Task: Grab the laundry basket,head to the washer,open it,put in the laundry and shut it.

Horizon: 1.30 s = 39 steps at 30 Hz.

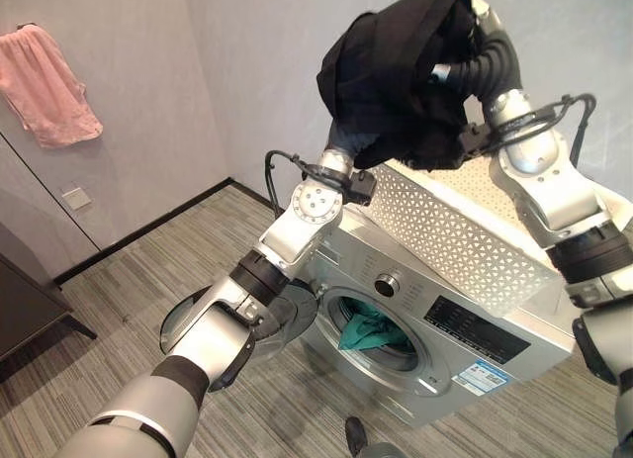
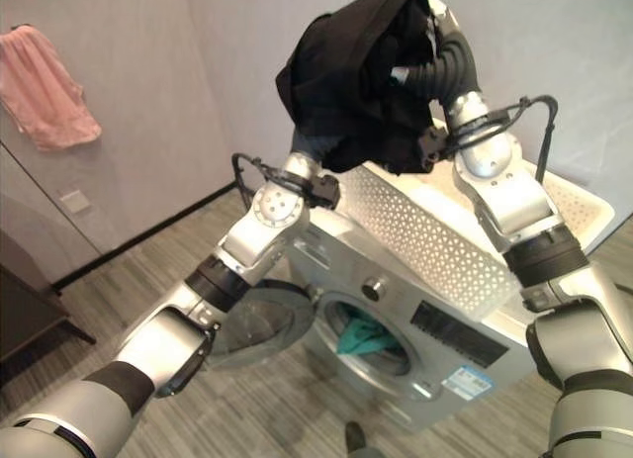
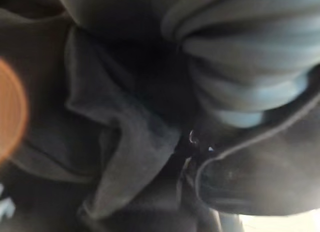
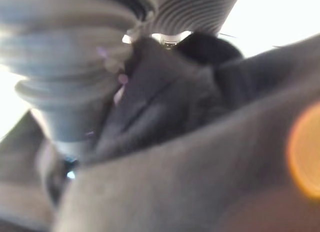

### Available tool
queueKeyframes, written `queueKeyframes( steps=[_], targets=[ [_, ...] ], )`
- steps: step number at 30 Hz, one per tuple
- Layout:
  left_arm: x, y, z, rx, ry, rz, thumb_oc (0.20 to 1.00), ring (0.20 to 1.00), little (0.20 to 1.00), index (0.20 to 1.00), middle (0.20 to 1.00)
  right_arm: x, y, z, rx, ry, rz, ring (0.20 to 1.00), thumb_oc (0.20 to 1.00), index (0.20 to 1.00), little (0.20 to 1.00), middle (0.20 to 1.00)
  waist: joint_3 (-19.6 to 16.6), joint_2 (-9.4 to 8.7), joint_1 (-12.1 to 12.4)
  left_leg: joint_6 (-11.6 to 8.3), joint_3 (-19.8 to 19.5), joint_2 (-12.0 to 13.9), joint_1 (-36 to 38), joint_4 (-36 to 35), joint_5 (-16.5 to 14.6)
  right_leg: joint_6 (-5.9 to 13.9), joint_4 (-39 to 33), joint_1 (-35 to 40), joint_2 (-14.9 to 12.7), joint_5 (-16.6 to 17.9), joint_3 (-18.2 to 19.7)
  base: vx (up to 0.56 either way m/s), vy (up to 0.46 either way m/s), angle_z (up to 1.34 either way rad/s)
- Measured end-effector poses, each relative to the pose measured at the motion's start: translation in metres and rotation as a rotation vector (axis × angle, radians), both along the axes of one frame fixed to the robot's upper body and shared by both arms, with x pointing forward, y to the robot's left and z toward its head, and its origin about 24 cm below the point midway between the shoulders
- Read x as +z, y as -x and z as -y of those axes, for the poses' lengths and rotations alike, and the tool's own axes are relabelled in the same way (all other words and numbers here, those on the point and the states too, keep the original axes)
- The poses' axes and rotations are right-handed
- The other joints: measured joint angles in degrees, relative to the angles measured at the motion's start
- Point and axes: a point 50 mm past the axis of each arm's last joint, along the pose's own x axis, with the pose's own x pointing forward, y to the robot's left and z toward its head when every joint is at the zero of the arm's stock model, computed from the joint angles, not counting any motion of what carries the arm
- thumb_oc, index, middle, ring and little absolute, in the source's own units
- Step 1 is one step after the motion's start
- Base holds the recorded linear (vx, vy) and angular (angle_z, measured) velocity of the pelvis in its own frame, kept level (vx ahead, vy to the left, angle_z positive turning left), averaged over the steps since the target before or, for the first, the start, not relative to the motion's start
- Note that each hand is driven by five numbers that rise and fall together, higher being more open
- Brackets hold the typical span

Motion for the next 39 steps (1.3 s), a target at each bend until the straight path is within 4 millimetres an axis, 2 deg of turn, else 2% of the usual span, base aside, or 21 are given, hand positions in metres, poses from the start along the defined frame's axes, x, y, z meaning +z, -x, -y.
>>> queueKeyframes(
  steps=[4, 5, 9, 10, 13, 14, 15, 17, 20, 22, 26, 27, 28, 30, 31, 33, 35, 36, 37, 39],
  targets=[
    [0.002, -0.003, -0.009, 0.025, -0.01, 0.01, 0.2, 0.2, 0.2, 0.2, 0.2, -0.015, -0.001, 0.01, -0.012, -0.015, -0.052, 1.0, 1.0, 1.0, 1.0, 1.0, -0.1, -0.12, 0.0, -0.01, -0.1, 0.0, 0.0, 0.0, 0.0, 0.11, 0.0, 0.1, -0.1, -0.1, -0.1, 0.0, 0.0, 0.0],
    [0.004, -0.003, -0.011, 0.031, 0.005, 0.01, 0.2, 0.2, 0.2, 0.2, 0.2, -0.016, 0.001, 0.02, -0.038, -0.051, -0.046, 1.0, 1.0, 1.0, 1.0, 1.0, -0.1, -0.12, 0.2, -0.03, -0.2, 0.0, 0.0, 0.0, 0.0, 0.11, 0.0, 0.2, -0.1, -0.1, -0.2, 0.0, 0.0, 0.0],
    [0.007, -0.005, -0.017, 0.049, 0.026, 0.013, 0.2, 0.2, 0.2, 0.2, 0.2, -0.001, 0.003, 0.045, -0.138, -0.144, 0.024, 1.0, 1.0, 1.0, 1.0, 1.0, -0.1, -0.11, 0.2, -0.05, -0.2, 0.0, 0.2, 0.0, 0.0, 0.03, 0.0, 0.4, -0.1, 0.0, -0.4, 0.0, 0.008, 0.01],
    [0.007, -0.005, -0.017, 0.049, 0.027, 0.013, 0.2, 0.2, 0.2, 0.2, 0.2, 0.005, 0.005, 0.051, -0.157, -0.167, 0.053, 1.0, 1.0, 1.0, 1.0, 1.0, -0.1, -0.11, 0.2, -0.04, -0.2, 0.0, 0.2, 0.0, 0.0, 0.03, 0.0, 0.4, -0.1, 0.0, -0.4, 0.0, 0.0, 0.0],
    [0.007, -0.005, -0.017, 0.05, 0.029, 0.014, 0.2, 0.2, 0.2, 0.2, 0.2, 0.038, 0.015, 0.072, -0.269, -0.153, 0.18, 1.0, 1.0, 1.0, 1.0, 1.0, -0.1, -0.13, 0.1, -0.06, -0.3, 0.0, 0.2, 0.0, 0.0, 0.04, 0.0, 0.5, -0.1, 0.0, -0.5, 0.0, 0.011, 0.01],
    [0.007, -0.005, -0.017, 0.051, 0.03, 0.016, 0.2, 0.2, 0.2, 0.2, 0.2, 0.057, 0.023, 0.082, -0.328, -0.122, 0.245, 1.0, 1.0, 1.0, 1.0, 1.0, 0.0, -0.12, 0.1, -0.06, -0.3, 0.0, 0.2, 0.0, 0.0, 0.06, 0.0, 0.5, -0.1, 0.0, -0.5, 0.0, 0.0, 0.0],
    [0.007, -0.005, -0.017, 0.051, 0.03, 0.016, 0.2, 0.2, 0.2, 0.2, 0.2, 0.057, 0.023, 0.082, -0.328, -0.122, 0.245, 1.0, 1.0, 1.0, 1.0, 1.0, 0.0, -0.12, 0.1, -0.06, -0.3, 0.0, 0.2, 0.0, 0.0, 0.06, 0.0, 0.5, -0.1, 0.0, -0.5, 0.0, 0.0, 0.0],
    [0.01, -0.006, -0.022, 0.064, 0.055, 0.024, 0.2, 0.2, 0.2, 0.2, 0.2, 0.096, 0.044, 0.101, -0.427, -0.106, 0.415, 1.0, 1.0, 1.0, 1.0, 1.0, -0.1, -0.21, -0.2, -0.07, -0.2, 0.0, 0.3, 0.0, 0.0, 0.08, 0.0, 0.6, -0.1, -0.1, -0.5, 0.0, 0.0, 0.0],
    [0.014, -0.008, -0.03, 0.087, 0.075, 0.04, 0.2, 0.2, 0.2, 0.2, 0.2, 0.115, 0.061, 0.115, -0.501, -0.088, 0.504, 1.0, 1.0, 1.0, 1.0, 1.0, -0.1, -0.25, -0.5, -0.05, -0.1, 0.0, 0.4, 0.0, 0.0, 0.37, -0.1, 0.6, -0.1, -0.3, -0.4, 0.0, 0.006, -0.01],
    [0.017, -0.008, -0.042, 0.114, 0.097, 0.056, 0.2, 0.2, 0.2, 0.2, 0.2, 0.115, 0.07, 0.123, -0.546, -0.076, 0.536, 1.0, 1.0, 1.0, 1.0, 1.0, -0.1, -0.25, -1.3, -0.03, 0.1, -0.1, 0.6, 0.0, 0.0, 0.39, -0.3, 0.6, -0.1, -0.3, -0.1, -0.01, 0.019, -0.04],
    [0.017, -0.003, -0.066, 0.171, 0.131, 0.09, 0.2, 0.2, 0.2, 0.2, 0.2, 0.094, 0.075, 0.141, -0.671, 0.033, 0.507, 1.0, 1.0, 1.0, 1.0, 1.0, -0.1, -0.13, -1.6, -0.02, 0.5, -0.1, 1.2, 0.0, -0.4, 0.39, -0.4, 0.9, 0.0, -0.3, 0.6, -0.01, 0.012, -0.07],
    [0.019, 0.0, -0.071, 0.183, 0.135, 0.11, 0.2, 0.2, 0.2, 0.2, 0.2, 0.083, 0.08, 0.154, -0.736, 0.09, 0.483, 1.0, 1.0, 1.0, 1.0, 1.0, -0.1, -0.14, -1.5, -0.03, 0.4, -0.1, 1.2, -0.1, -0.4, 0.17, -0.5, 0.9, 0.0, -0.4, 0.5, 0.0, 0.0, 0.0],
    [0.025, 0.007, -0.088, 0.229, 0.14, 0.167, 0.2, 0.2, 0.2, 0.2, 0.2, 0.061, 0.086, 0.174, -0.848, 0.165, 0.415, 1.0, 1.0, 1.0, 1.0, 1.0, -0.1, -0.18, -1.4, -0.32, 0.3, -0.1, 1.2, 0.0, -0.6, 0.16, -0.5, 0.9, -0.1, -0.5, 0.5, 0.0, 0.0, 0.0],
    [0.03, 0.009, -0.104, 0.278, 0.122, 0.204, 0.2, 0.2, 0.2, 0.2, 0.2, 0.044, 0.091, 0.194, -0.939, 0.184, 0.338, 1.0, 1.0, 1.0, 1.0, 1.0, -0.2, 0.06, -1.4, -0.32, 0.3, -0.3, 1.2, -0.1, -0.6, 0.22, -0.5, 0.9, -0.2, -0.5, 0.5, 0.0, 0.0, 0.0],
    [0.036, 0.015, -0.118, 0.32, 0.128, 0.248, 0.2, 0.2, 0.2, 0.2, 0.2, 0.024, 0.101, 0.21, -1.007, 0.185, 0.286, 1.0, 1.0, 1.0, 1.0, 1.0, -0.1, 0.14, -1.2, -0.36, 0.2, -0.2, 1.1, -0.1, -0.7, 0.25, -0.5, 1.0, -0.1, -0.6, 0.3, 0.0, 0.0, 0.0],
    [0.041, 0.023, -0.137, 0.378, 0.164, 0.302, 0.2, 0.2, 0.2, 0.2, 0.2, -0.003, 0.111, 0.229, -1.099, 0.177, 0.19, 1.0, 1.0, 1.0, 1.0, 1.0, -0.2, 0.43, -1.0, -0.39, 0.2, -0.2, 1.1, 0.0, -0.7, 0.35, -0.5, 1.0, -0.2, -0.6, 0.3, -0.03, 0.034, 0.02],
    [0.044, 0.03, -0.149, 0.426, 0.131, 0.346, 0.2, 0.2, 0.2, 0.2, 0.2, -0.03, 0.134, 0.246, -1.197, 0.139, 0.154, 1.0, 1.0, 1.0, 1.0, 1.0, -0.1, 0.66, 0.0, -0.35, -0.2, -0.1, 1.1, -0.1, -0.7, 0.5, -0.3, 1.3, -0.5, -0.6, -0.3, -0.02, 0.033, 0.08],
    [0.043, 0.033, -0.157, 0.456, 0.114, 0.362, 0.2, 0.2, 0.2, 0.2, 0.2, -0.043, 0.14, 0.252, -1.24, 0.089, 0.14, 1.0, 1.0, 1.0, 1.0, 1.0, -0.1, 0.71, 0.0, -0.41, -0.4, 0.0, 1.2, 0.0, -0.7, 0.47, -0.3, 1.5, -0.4, -0.7, -0.5, -0.02, 0.029, 0.28],
    [0.041, 0.037, -0.174, 0.535, 0.101, 0.374, 0.2, 0.2, 0.2, 0.2, 0.2, -0.079, 0.164, 0.27, -1.394, -0.006, 0.068, 1.0, 1.0, 1.0, 1.0, 1.0, -0.2, 1.1, 0.2, -0.35, -1.7, -0.2, 1.1, 0.0, -0.8, 0.52, -0.3, 2.1, -0.5, -1.1, -1.5, -0.02, 0.029, 0.3],
    [0.039, 0.042, -0.193, 0.623, 0.107, 0.384, 0.2, 0.2, 0.2, 0.2, 0.2, -0.103, 0.18, 0.279, -1.499, -0.012, -0.011, 1.0, 1.0, 1.0, 1.0, 1.0, -0.5, 2.01, 1.1, -0.37, -2.1, -0.6, 0.8, -0.1, -1.0, 0.71, -0.4, 2.2, -1.1, -1.2, -2.0, -0.03, 0.026, 0.21]
  ],
)
